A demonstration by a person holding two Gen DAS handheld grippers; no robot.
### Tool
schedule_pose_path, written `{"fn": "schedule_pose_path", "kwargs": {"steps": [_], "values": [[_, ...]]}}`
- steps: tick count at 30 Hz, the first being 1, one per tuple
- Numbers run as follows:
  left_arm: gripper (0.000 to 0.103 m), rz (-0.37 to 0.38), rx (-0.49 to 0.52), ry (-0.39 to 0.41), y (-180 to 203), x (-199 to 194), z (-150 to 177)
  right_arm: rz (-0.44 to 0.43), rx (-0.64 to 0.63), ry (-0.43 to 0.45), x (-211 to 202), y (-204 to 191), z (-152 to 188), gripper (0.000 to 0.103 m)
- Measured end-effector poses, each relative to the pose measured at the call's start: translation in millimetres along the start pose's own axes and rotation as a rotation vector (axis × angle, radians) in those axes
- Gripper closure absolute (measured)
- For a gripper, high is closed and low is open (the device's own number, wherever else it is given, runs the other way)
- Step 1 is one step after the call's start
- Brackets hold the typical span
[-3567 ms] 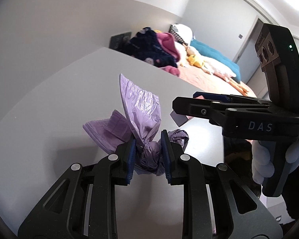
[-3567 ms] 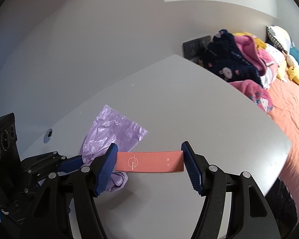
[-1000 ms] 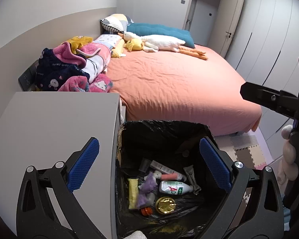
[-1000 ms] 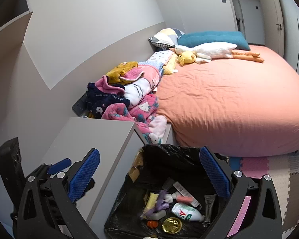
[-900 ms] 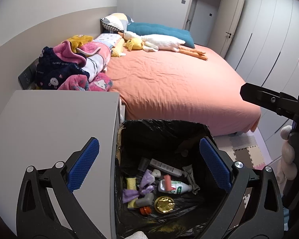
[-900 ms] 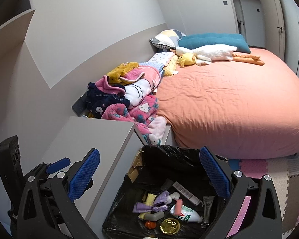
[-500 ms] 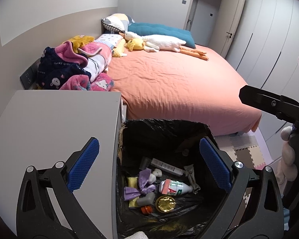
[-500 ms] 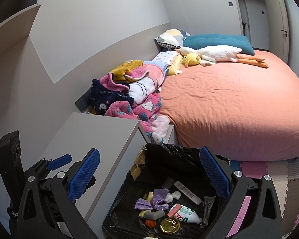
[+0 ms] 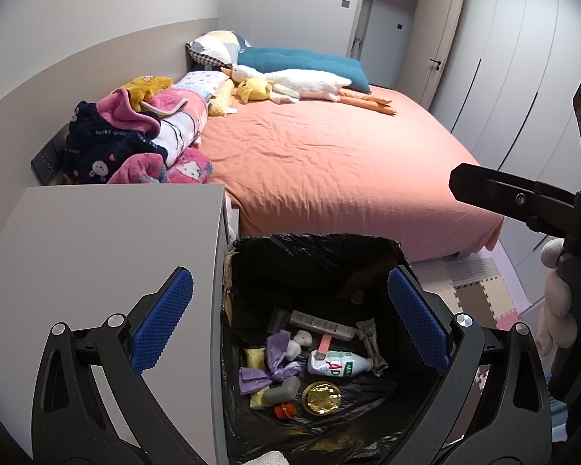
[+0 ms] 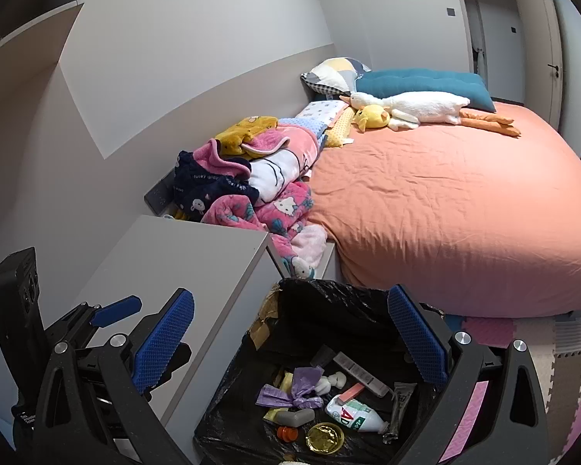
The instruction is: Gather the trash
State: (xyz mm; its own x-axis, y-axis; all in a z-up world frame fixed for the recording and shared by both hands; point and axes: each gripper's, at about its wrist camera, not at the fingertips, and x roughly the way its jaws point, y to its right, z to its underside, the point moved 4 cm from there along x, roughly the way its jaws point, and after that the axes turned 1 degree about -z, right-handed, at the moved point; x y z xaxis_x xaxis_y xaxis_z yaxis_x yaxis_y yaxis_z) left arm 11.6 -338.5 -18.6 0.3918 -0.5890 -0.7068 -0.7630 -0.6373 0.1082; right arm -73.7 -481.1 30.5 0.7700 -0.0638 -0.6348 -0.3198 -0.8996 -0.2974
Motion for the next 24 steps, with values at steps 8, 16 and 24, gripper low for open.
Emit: {"fn": "schedule_pose_path", "kwargs": {"steps": [8, 16, 24], "values": [[0.006, -0.01, -0.012, 0.003, -3.7, 0.2, -0.7, 0.001, -0.001, 0.0, 0.3, -0.7, -0.3, 0.003], [0.006, -0.017, -0.007, 0.012, -4.0, 0.6, -2.4, 0.003, -0.002, 0.002, 0.8, -1.0, -1.3, 0.003], [0.006, -0.019, -0.008, 0.019, -3.5, -0.2, -3.0, -0.002, -0.003, -0.001, 0.3, 1.7, -1.7, 0.003]]}}
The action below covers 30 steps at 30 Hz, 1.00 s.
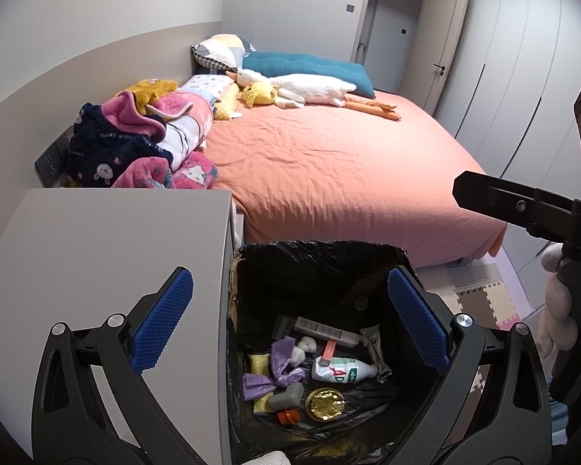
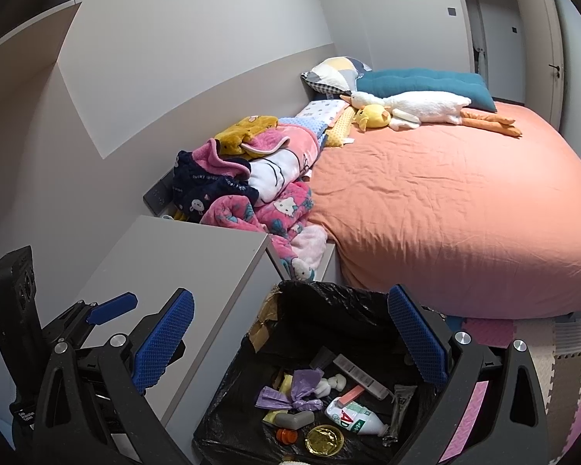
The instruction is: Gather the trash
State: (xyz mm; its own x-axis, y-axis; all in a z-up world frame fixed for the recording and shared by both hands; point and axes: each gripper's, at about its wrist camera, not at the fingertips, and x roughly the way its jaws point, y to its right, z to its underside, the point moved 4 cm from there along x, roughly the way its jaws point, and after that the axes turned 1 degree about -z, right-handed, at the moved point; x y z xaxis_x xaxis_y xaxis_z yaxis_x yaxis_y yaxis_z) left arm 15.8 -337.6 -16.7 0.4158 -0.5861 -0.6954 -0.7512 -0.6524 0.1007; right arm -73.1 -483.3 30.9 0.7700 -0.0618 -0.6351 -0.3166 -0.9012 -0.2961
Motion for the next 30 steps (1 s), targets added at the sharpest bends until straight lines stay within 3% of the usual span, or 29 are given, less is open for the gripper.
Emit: {"fn": "schedule_pose_path", "kwargs": {"steps": [30], "values": [[0.006, 0.005, -0.052, -0.006, -7.7, 3.9, -6.1, 0.0, -0.002, -0.008, 4.5, 0.8, -3.8, 0.003]]}}
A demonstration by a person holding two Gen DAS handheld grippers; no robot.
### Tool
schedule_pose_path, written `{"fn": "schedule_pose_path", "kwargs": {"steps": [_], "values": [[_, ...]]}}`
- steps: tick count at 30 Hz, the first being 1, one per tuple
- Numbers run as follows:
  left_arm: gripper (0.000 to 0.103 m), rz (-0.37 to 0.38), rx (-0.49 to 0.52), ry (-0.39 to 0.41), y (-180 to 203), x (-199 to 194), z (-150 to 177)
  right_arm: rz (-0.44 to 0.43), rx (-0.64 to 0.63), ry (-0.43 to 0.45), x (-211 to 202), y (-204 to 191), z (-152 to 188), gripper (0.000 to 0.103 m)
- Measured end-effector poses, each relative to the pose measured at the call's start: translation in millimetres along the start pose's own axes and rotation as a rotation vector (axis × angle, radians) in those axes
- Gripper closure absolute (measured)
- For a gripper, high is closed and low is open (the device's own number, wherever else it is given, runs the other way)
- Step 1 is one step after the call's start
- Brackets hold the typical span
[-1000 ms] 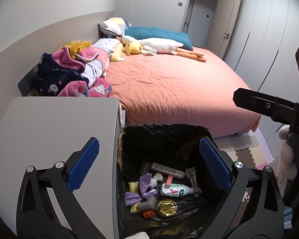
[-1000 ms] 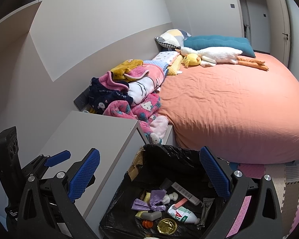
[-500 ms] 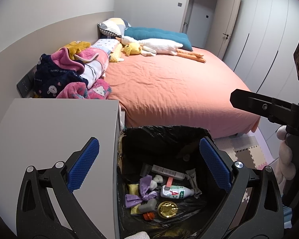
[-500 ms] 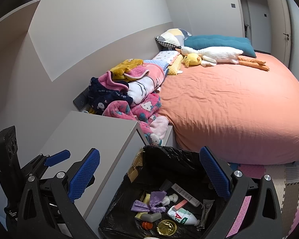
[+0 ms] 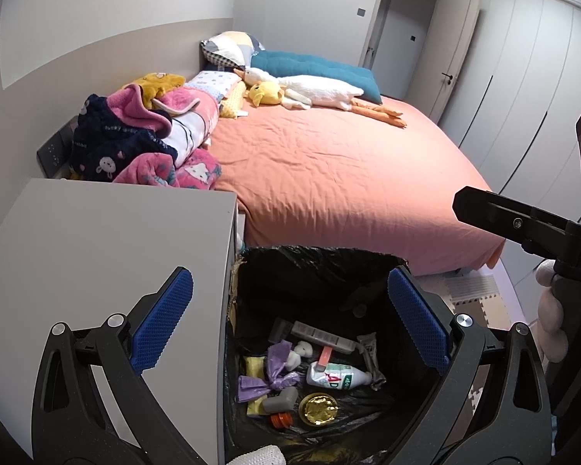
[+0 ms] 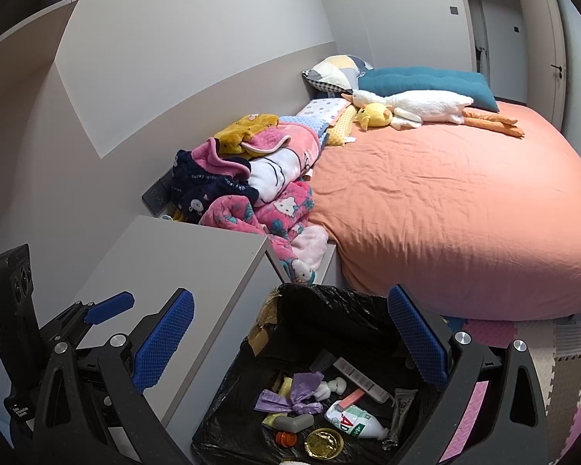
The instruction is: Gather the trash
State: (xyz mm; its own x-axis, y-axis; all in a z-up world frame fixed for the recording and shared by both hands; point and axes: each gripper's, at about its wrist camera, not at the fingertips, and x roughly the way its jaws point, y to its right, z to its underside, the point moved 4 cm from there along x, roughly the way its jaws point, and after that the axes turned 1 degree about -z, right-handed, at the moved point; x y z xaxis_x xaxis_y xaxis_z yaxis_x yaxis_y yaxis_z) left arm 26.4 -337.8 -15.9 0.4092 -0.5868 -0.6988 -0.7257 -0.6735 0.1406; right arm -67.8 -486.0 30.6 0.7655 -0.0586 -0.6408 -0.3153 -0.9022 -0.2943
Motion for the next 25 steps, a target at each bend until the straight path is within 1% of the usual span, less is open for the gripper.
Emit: {"fn": "schedule_pose_path", "kwargs": {"steps": [7, 11, 15, 21, 25], "values": [[0.006, 0.013, -0.007, -0.037, 0.6, 3.6, 1.3, 0.0, 0.0, 0.0, 1.8, -0.6, -1.4, 0.003], [0.006, 0.023, -0.002, -0.033, 2.0, 3.5, 0.8, 0.0, -0.001, -0.002, 1.5, -0.3, -1.3, 0.003], [0.006, 0.011, 0.022, -0.028, 6.0, 3.9, 0.4, 0.0, -0.002, -0.004, 3.8, 0.5, -1.3, 0.003], [0.006, -0.013, 0.053, -0.044, 11.2, 7.3, 3.1, -0.001, -0.003, -0.005, 3.5, 1.3, -1.7, 0.003], [0.006, -0.007, 0.057, -0.05, 13.0, 7.1, 5.4, -0.001, -0.005, -0.005, 3.6, 0.8, -1.6, 0.003]]}}
